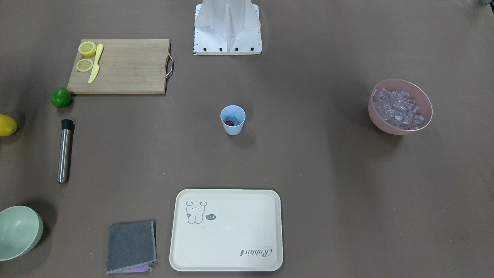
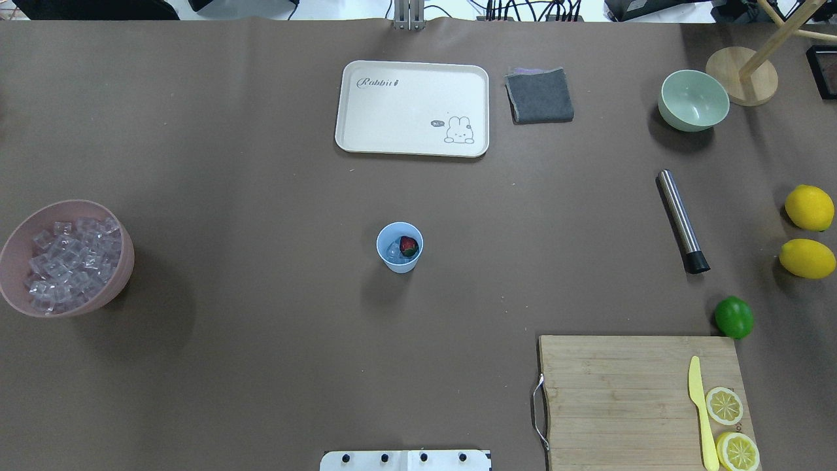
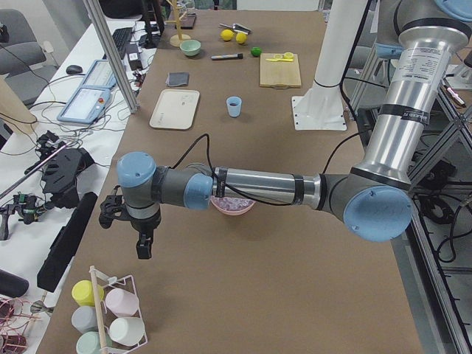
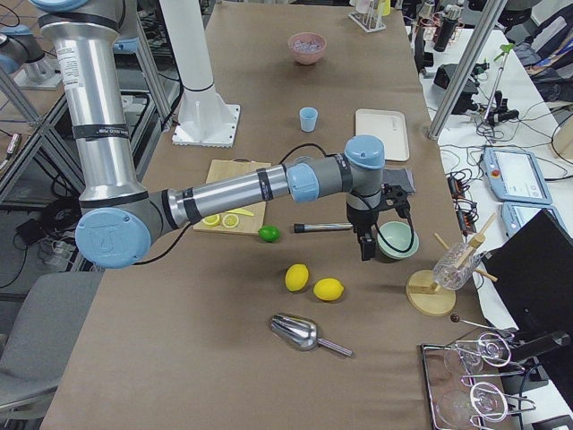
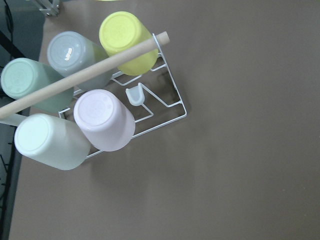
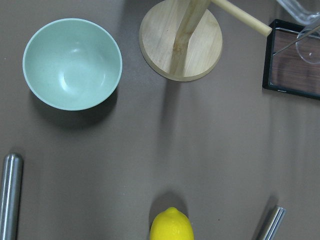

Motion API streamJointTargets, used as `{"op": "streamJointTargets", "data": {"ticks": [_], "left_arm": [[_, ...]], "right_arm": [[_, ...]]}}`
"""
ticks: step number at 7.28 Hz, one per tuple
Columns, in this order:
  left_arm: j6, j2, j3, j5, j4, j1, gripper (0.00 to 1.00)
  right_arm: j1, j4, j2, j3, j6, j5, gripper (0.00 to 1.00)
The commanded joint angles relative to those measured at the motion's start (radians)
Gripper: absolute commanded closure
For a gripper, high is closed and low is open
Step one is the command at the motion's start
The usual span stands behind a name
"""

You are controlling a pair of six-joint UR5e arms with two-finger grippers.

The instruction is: Mash ice and strawberries in cup

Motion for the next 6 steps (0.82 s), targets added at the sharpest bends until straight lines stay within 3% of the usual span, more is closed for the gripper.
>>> {"op": "streamJointTargets", "data": {"ticks": [1,3,6], "left_arm": [[-0.001,-0.001,-0.005,-0.010,-0.003,0.002,0.03],[-0.005,0.000,-0.008,-0.058,-0.002,0.002,0.03],[-0.001,0.000,-0.007,-0.060,-0.008,0.004,0.03]], "right_arm": [[0.000,0.002,-0.002,-0.011,-0.001,0.013,0.00],[0.001,0.011,-0.007,-0.011,-0.002,0.062,0.00],[0.000,0.013,0.001,-0.011,-0.002,0.055,0.00]]}}
